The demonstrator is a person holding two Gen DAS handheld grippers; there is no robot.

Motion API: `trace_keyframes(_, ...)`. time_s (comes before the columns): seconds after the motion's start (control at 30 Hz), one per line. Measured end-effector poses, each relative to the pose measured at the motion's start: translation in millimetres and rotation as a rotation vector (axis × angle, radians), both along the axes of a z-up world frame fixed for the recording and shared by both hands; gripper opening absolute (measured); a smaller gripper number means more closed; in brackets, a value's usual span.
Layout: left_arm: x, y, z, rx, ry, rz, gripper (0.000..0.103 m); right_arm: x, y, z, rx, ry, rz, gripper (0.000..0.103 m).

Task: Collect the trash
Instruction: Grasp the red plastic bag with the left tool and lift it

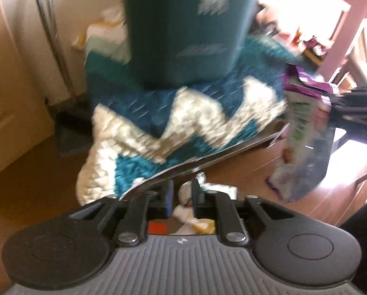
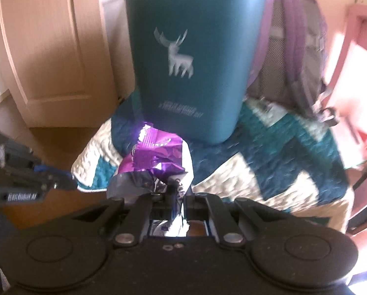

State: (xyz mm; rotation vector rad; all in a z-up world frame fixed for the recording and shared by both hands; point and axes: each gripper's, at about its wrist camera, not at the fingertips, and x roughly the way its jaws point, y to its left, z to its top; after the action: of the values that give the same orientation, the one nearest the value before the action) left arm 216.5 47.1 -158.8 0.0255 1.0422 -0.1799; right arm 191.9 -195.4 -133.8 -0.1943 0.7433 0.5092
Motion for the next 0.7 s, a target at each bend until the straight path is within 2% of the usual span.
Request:
trace_keyframes(0.03,9.1,11.9,-12.3,0.017,0.024,0.017,0.039,5.4,5.5,-8.7,0.002,0.007,0.011,0.004)
trace_keyframes(0.07,18.1,23.6,-25.7,0.036,0.051,0.043,0.067,10.7,9.9,-16.8,0.006,0.019,0.017,0.004)
trace_keyframes(0.1,25.0,34.4,-38.8,0.046,0.074,0.074,0.089,16.2,14.7,-25.5,0.012,0.033,0.017,0.004)
trace_keyframes(0.17,38.3,54.1,-72.0,0.052,0.124,0.136,0.091,26.2,22.0,-46.2,0.019,0.064,0.013,0.004)
trace_keyframes(0.23,50.3,63.2,-109.9,0.070,0.202,0.142,0.091,32.5,27.5,-64.6,0.011,0.084,0.006,0.004)
trace_keyframes(0.37,67.9,65.5,-189.9,0.170,0.331,0.029,0.091,38.6,33.5,-88.9,-0.013,0.107,0.022,0.004)
trace_keyframes(0.53,80.6,70.3,-278.2,0.223,0.465,-0.064,0.091,46.4,33.2,-102.3,0.004,0.139,0.009,0.004)
trace_keyframes(0.6,79.4,72.8,-313.3,0.248,0.525,-0.073,0.091,51.3,31.9,-105.8,-0.003,0.154,-0.010,0.004)
trace_keyframes(0.7,76.8,78.0,-348.8,0.232,0.588,-0.024,0.091,56.3,29.1,-111.7,0.005,0.180,-0.043,0.004)
